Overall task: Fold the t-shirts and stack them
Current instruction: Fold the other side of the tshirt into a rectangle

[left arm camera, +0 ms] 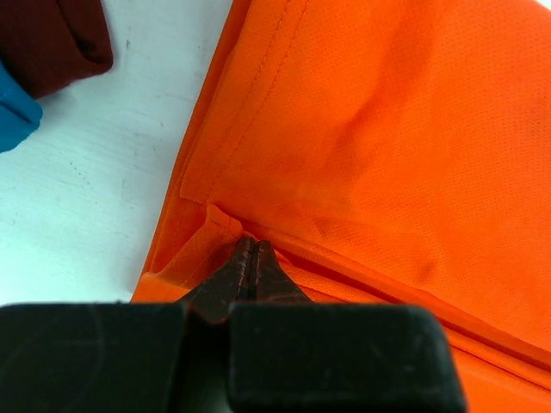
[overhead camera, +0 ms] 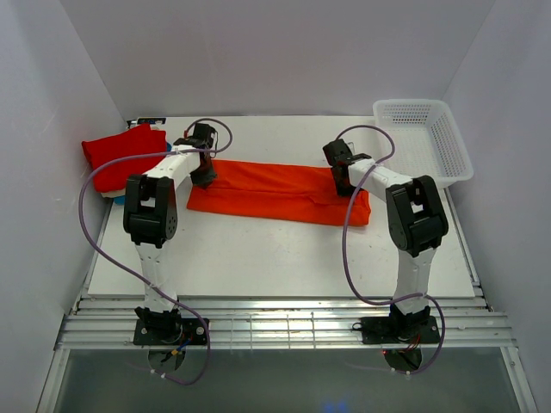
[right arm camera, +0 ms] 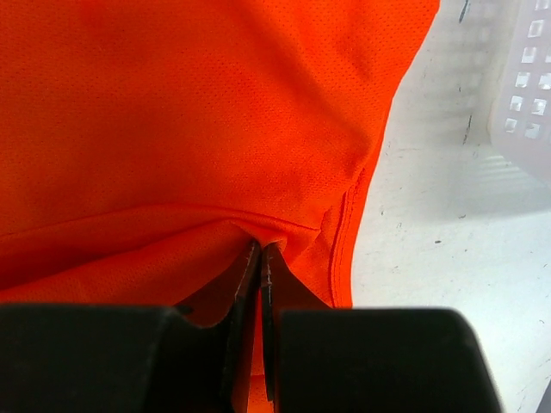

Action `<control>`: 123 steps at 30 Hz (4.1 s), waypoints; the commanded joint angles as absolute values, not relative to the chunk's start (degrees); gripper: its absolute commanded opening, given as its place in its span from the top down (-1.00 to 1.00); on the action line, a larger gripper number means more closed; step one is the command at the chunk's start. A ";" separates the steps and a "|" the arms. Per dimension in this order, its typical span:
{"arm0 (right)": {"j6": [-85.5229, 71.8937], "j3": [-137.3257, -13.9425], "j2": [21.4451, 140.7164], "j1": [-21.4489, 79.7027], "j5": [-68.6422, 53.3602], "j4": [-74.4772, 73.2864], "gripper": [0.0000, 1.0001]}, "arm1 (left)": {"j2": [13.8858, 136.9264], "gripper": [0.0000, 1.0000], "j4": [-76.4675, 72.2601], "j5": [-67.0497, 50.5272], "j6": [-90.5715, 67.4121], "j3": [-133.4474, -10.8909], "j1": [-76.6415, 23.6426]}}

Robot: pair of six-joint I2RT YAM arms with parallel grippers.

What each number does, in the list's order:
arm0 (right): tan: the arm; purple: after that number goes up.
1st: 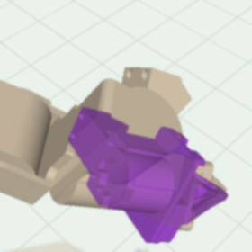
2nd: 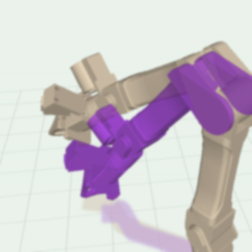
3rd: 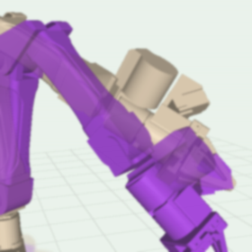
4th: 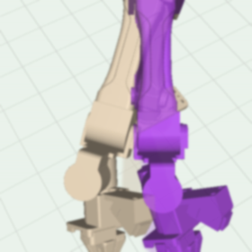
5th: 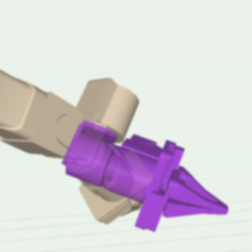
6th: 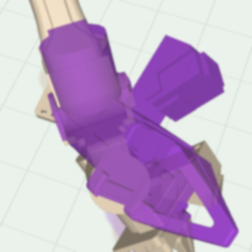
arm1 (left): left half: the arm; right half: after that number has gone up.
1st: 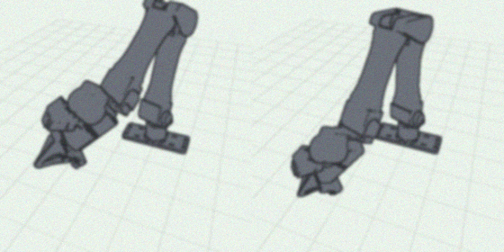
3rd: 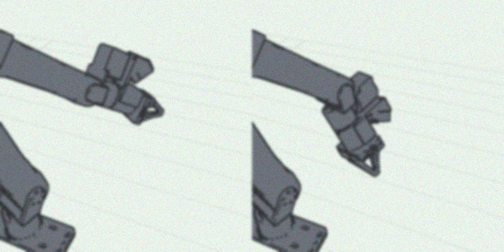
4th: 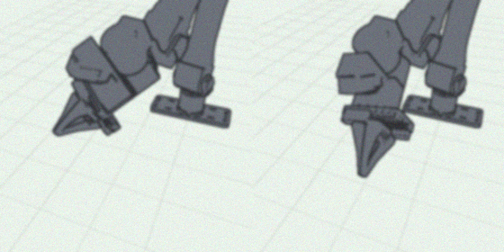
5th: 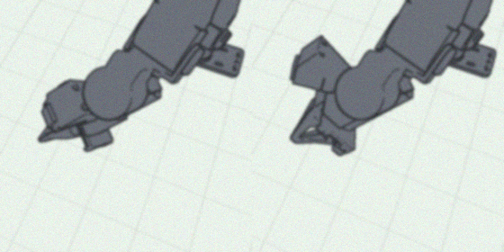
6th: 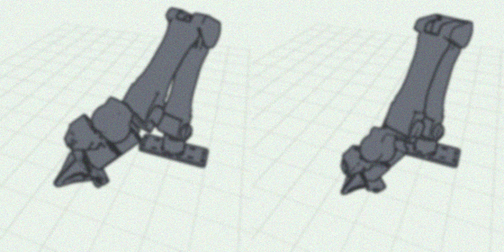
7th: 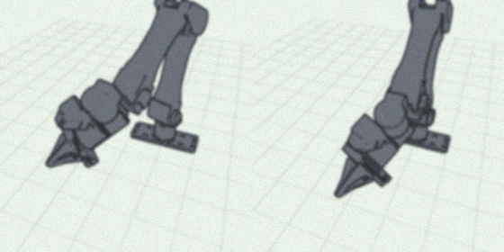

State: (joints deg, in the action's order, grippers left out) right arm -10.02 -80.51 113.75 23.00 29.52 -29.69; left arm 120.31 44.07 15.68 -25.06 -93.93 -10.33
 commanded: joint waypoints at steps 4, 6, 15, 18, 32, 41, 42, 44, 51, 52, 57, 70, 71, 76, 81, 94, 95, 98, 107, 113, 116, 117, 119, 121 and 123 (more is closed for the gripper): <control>-9.14 -83.49 115.13 22.32 29.36 -28.74 0.84 | 115.93 1.00 39.56 17.75 -25.22 -93.26 -9.93; -8.97 -83.85 115.57 22.24 29.27 -28.74 0.84 | 114.36 1.00 37.28 18.28 -25.49 -91.32 -9.84; -8.79 -85.25 117.60 22.06 29.44 -28.74 0.85 | 112.06 1.00 28.40 21.97 -23.65 -86.84 -9.84; -8.79 -85.25 117.77 21.97 29.88 -28.74 0.84 | 111.71 0.98 25.67 22.41 -23.20 -85.44 -9.84; -9.14 -85.08 117.69 21.27 30.32 -28.56 0.85 | 100.46 -0.54 5.81 25.22 -16.79 -79.27 -12.66; -10.02 -82.01 112.24 21.27 33.39 -25.58 0.08 | 95.19 -0.43 -2.43 26.54 -16.87 -74.37 -20.90; -10.19 -81.74 111.54 21.27 34.62 -25.23 0.03 | 94.49 -0.36 -4.03 26.72 -16.79 -70.53 -25.36; -10.28 -80.86 108.29 21.36 35.77 -24.18 -0.24 | 94.22 -0.18 -7.98 26.20 -16.87 -67.43 -29.77; -8.09 -69.55 93.00 21.88 28.96 -15.66 0.59 | 104.75 1.00 -8.09 21.79 -23.03 -67.85 -40.76; -8.00 -68.74 90.64 21.88 26.48 -14.17 0.76 | 105.81 1.00 -8.09 22.32 -23.03 -68.29 -41.56; -8.17 -66.45 89.65 21.97 6.30 -14.42 0.85 | 111.17 1.00 -8.00 23.64 -24.69 -68.20 -43.24; -11.16 -60.91 95.71 24.17 -9.84 -8.44 0.85 | 112.68 1.00 -8.53 25.14 -26.37 -64.34 -43.94; -11.25 -60.47 95.63 24.43 -9.84 -8.26 0.85 | 112.33 1.00 -8.61 25.22 -26.63 -63.90 -44.21; -11.60 -58.89 96.23 24.52 -9.41 -7.12 0.85 | 111.62 1.00 -9.31 25.75 -28.47 -60.74 -45.17; -11.78 -59.59 99.05 24.61 -9.06 -6.77 0.85 | 111.01 1.00 -9.75 26.45 -29.36 -58.63 -46.40; -11.78 -66.53 105.47 24.61 -6.95 -6.77 0.85 | 108.11 1.00 -10.99 27.25 -30.76 -53.18 -47.20; -11.78 -67.14 105.47 24.52 -6.25 -7.03 0.85 | 107.41 1.00 -11.16 27.42 -31.02 -52.65 -47.37; -11.16 -69.60 105.82 24.52 -5.19 -8.00 0.84 | 106.18 1.00 -11.51 27.60 -31.64 -50.89 -47.55; -10.55 -75.84 111.34 24.00 -4.65 -8.79 0.84 | 103.63 1.00 -11.51 28.30 -32.69 -47.91 -47.99; -10.72 -77.61 112.78 23.91 -4.49 -7.74 0.85 | 101.61 1.00 -11.95 28.91 -32.96 -47.28 -48.69; -10.64 -74.99 106.12 23.91 -2.12 -6.59 0.85 | 100.20 1.00 -12.04 30.67 -30.86 -49.99 -49.74; -10.55 -74.01 104.00 23.91 -1.15 -6.24 0.84 | 99.67 1.00 -12.04 31.28 -30.33 -50.88 -50.09; -10.37 -70.60 97.17 23.99 -0.27 -5.45 0.84 | 98.01 1.00 -12.22 33.39 -28.58 -54.03 -51.59; -10.55 -68.13 92.31 23.99 2.63 -4.83 0.84 | 97.56 1.00 -12.13 34.54 -27.43 -56.50 -53.16; -10.81 -64.45 85.19 24.17 3.51 -5.01 0.85 | 97.65 1.00 -11.95 36.90 -26.46 -59.40 -54.40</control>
State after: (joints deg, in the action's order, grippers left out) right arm -11.20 -67.44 94.61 24.12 0.10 -8.36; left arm 102.32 -11.16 32.53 -29.26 -54.06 -52.23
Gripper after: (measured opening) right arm 0.078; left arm 0.015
